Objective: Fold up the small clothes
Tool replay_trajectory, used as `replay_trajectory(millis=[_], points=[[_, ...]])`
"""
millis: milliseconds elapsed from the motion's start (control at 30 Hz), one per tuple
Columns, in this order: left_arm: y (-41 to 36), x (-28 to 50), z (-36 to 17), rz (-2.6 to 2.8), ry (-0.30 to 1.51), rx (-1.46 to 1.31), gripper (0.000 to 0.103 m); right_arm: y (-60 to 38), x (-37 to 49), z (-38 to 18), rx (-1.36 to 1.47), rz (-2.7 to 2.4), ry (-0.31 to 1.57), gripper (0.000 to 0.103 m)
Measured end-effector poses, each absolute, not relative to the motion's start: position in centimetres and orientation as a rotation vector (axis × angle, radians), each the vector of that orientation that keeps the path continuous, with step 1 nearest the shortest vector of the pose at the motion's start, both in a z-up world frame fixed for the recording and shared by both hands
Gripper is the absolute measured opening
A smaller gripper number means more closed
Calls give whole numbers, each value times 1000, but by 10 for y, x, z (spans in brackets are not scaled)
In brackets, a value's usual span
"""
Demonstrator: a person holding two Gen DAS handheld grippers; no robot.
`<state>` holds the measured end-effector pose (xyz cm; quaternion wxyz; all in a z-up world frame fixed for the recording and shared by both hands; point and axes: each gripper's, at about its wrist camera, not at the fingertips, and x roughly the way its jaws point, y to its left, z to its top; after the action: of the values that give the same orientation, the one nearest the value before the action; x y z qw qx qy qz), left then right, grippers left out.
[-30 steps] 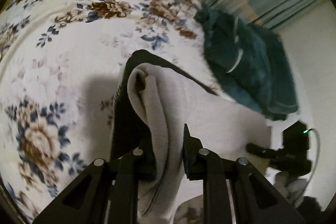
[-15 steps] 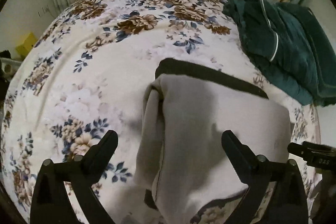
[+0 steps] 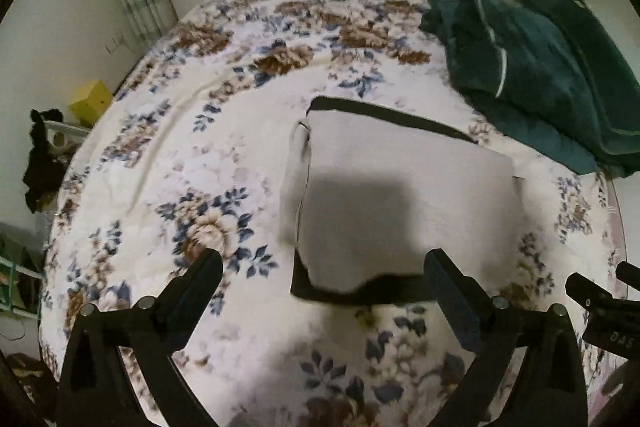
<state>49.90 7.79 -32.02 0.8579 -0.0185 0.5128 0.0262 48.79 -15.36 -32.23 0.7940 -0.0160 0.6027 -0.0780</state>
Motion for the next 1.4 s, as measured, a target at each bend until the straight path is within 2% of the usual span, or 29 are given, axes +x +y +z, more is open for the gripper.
replay_trajectory(millis=[633,1033,1400], points=[[56,296,-110,27,824,-26,103,-139,252,-44,-70,-152,937,103],[52,225,-50,31,746,-42,103,-146,154,47,-43,-132,817,103],[50,199,-38,32,717,-42,103,-144,131,76,-57,-101,775,103]])
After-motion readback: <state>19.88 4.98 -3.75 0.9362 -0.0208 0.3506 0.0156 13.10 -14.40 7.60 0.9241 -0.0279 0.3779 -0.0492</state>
